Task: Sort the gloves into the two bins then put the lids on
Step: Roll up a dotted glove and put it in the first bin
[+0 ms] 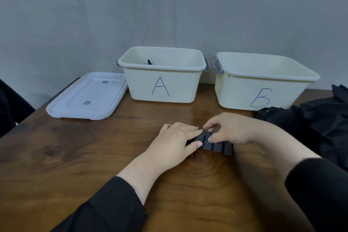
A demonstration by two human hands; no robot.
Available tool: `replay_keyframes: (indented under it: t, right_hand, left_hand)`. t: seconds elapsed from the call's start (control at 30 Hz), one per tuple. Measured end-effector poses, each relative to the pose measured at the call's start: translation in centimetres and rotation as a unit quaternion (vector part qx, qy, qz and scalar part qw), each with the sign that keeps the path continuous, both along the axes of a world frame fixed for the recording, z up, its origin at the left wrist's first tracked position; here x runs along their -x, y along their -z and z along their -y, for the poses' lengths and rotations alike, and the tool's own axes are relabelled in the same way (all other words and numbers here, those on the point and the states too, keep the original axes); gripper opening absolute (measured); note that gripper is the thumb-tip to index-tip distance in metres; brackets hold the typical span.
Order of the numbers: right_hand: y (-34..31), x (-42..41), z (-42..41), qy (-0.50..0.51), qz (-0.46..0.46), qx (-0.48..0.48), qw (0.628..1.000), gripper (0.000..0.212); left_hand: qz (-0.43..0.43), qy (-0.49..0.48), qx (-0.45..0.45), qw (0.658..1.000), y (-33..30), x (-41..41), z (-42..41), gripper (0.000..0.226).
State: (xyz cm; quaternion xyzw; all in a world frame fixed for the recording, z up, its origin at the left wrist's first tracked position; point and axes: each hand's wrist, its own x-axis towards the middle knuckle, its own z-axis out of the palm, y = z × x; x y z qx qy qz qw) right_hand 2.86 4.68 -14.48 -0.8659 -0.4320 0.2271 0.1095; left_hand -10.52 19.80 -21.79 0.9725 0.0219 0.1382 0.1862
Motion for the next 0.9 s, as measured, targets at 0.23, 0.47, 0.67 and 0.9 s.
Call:
replay_keyframes:
  t: [0.23,0.47,0.67,0.9]
  right_hand:
    - [-0.6,-1.0,-2.0,-0.007,-0.053,0.059,0.997,0.029]
    - [-0.9,-2.3,-1.2,0.086,-0.214,-0.129,0.964,0.019]
    - [-4.4,-2.8,-2.8,0.118,-0.325,-0.246,0.905,0.024]
    - [-9.8,-4.6,-6.6,0.158,-0.316,-0.353,0.866,0.031]
  left_hand:
    - [0.072,-0.014,0.071,0.995,-0.2,0.7,-1.8,0.044]
    - [0.175,-0.127,0.086,0.973,-1.4,2.0,-6.3,0.039]
    - [0.233,-0.203,0.095,0.946,-1.6,1.9,-10.2,0.046]
    - [0.253,-0.249,0.038,0.934,-2.4,1.2,-13.4,0.056]
